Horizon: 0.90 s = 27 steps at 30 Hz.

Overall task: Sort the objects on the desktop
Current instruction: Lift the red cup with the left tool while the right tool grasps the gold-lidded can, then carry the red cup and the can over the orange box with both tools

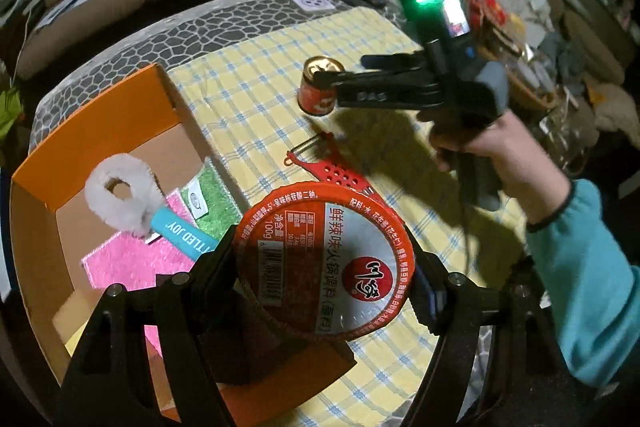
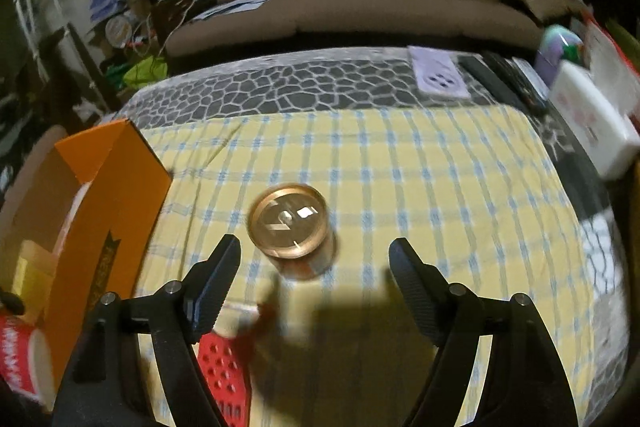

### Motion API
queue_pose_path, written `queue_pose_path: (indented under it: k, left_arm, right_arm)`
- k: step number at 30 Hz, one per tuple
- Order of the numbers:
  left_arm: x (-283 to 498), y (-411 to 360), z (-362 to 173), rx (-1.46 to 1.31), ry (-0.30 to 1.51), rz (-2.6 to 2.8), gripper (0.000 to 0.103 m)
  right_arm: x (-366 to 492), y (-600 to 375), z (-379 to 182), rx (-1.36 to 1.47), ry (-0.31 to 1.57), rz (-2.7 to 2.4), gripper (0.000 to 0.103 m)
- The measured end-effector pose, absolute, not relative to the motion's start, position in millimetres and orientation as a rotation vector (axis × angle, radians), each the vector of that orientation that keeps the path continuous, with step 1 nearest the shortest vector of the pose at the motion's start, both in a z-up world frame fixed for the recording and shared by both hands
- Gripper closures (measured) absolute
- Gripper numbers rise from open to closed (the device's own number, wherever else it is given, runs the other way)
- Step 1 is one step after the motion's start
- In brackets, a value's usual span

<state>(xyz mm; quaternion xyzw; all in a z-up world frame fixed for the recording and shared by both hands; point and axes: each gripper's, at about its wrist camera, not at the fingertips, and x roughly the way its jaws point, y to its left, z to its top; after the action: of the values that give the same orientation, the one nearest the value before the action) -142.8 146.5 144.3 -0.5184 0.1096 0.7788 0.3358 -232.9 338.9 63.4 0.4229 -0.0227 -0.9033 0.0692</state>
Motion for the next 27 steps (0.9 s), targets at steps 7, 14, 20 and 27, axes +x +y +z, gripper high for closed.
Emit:
queue_pose_path:
  k: [7,14,20,27]
  left_arm:
    - [-150,116,151,-1.342,0.204,2.086,0.031]
    - [-167,59,154,-1.360,0.105,2.218,0.031]
    - [-196,-1,149,-1.421,0.019,2.367,0.031]
    - [-228,-42,144,-1.481,-0.033,2.435,0.031]
  right_arm:
    - [-258,317,47,1.305,0.067,-2.700,0.028]
    - [-259,319,44,1.350,0.058,-2.708,0.053]
    - [-247,320,69,1.347,-0.038,-2.702,0.053]
    - [-232,283,128,1.216,-0.093,-2.657,0.053]
